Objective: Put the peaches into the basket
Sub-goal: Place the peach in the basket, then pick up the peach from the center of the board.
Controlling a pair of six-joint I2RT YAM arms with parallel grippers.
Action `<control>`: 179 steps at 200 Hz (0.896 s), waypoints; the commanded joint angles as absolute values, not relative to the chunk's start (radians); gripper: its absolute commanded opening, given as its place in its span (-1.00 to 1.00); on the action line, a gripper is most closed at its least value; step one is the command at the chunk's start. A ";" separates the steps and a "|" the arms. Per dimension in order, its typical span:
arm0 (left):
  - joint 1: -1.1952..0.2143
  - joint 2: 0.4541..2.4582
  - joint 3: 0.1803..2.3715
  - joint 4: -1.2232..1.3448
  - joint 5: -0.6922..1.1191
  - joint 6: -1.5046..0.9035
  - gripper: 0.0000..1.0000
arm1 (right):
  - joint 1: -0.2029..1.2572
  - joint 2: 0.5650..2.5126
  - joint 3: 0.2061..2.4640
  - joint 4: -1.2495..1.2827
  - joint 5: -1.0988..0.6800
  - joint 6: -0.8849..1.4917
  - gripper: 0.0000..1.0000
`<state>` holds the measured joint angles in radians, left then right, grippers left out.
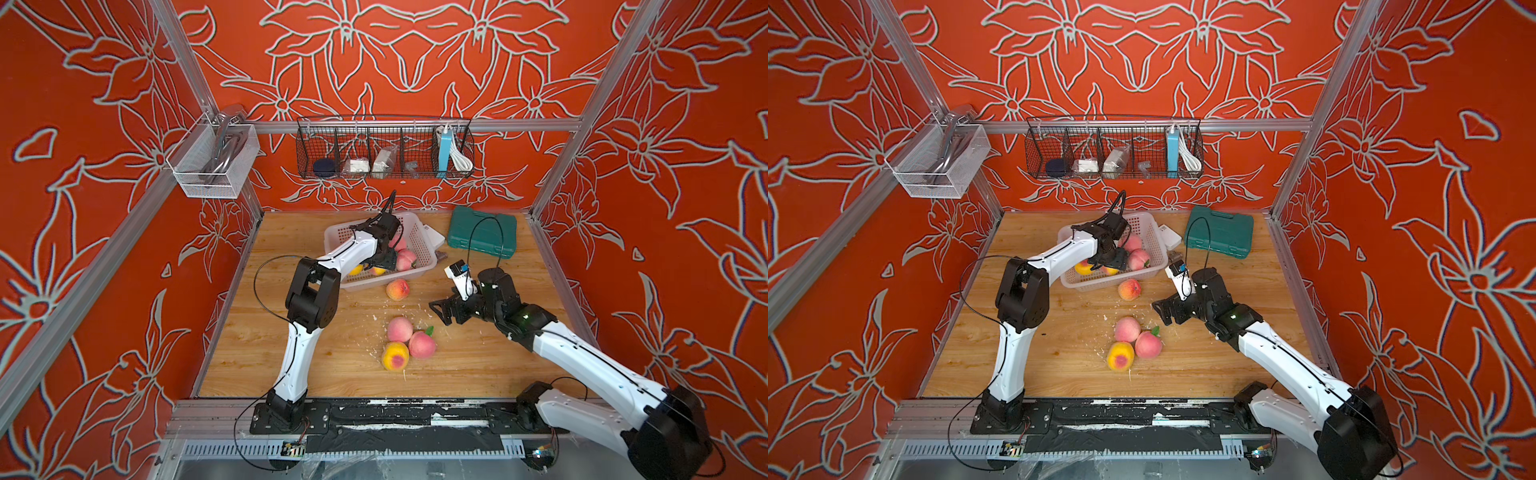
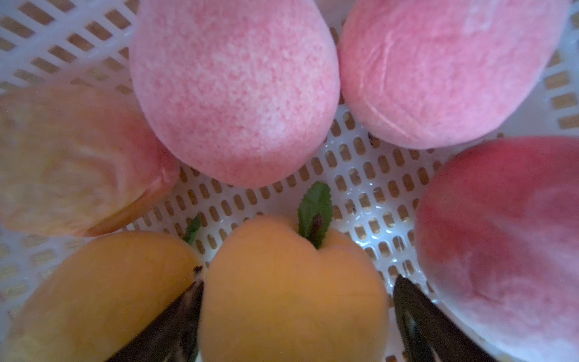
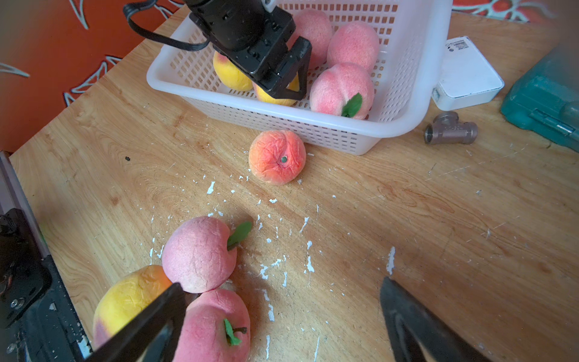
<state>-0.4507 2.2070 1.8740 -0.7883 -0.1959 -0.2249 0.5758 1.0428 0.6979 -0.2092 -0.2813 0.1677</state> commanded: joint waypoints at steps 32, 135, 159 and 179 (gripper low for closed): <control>-0.487 2.054 1.815 -0.804 -0.186 -0.243 0.74 | 0.569 1.049 0.704 -0.239 -0.260 0.165 0.98; -0.605 1.564 1.349 -0.672 -0.139 -0.363 0.80 | 0.585 1.012 0.745 -0.351 -0.263 0.258 0.98; -0.628 1.442 1.252 -0.669 -0.116 -0.389 0.81 | 0.610 0.979 0.722 -0.381 -0.229 0.302 0.98; -0.640 1.331 1.171 -0.667 -0.101 -0.409 0.82 | 0.634 0.955 0.708 -0.409 -0.196 0.330 0.98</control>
